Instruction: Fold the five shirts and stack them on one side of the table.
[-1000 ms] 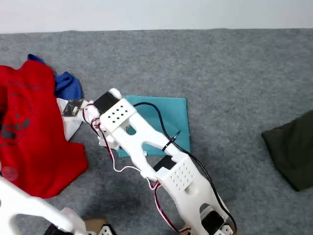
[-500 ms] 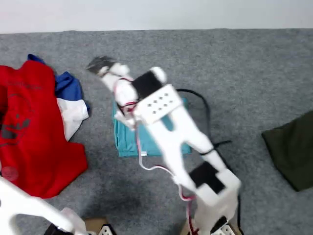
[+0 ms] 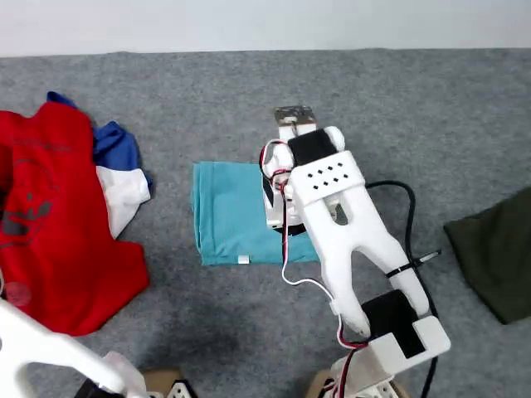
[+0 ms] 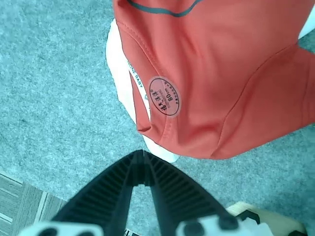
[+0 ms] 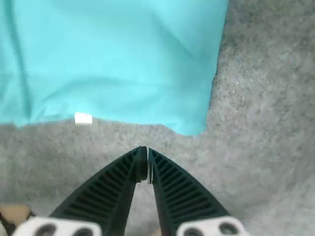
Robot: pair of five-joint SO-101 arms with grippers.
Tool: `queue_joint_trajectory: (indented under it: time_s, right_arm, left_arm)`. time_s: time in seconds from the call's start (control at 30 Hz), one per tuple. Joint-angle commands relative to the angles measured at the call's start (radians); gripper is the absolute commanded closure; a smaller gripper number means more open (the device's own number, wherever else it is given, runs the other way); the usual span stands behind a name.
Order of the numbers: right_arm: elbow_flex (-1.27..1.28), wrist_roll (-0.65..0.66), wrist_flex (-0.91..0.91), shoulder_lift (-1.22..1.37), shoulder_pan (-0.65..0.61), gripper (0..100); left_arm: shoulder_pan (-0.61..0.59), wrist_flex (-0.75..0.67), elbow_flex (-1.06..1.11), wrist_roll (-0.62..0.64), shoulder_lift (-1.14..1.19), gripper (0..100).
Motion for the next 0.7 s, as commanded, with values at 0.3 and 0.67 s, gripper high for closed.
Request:
queue_joint_trajectory:
  time_s: [0.3,0.67]
  right_arm:
    - [0.255,-0.256,-0.331,-0.054,0.008,69.7]
    - [0.305,-0.316,-0.496,0.101,0.012,74.9]
  left_arm:
    - [0.023,0.005,-0.002,-0.005,-0.023,100]
    - [0.169,0.005,0.022,-0.005,-0.025,100]
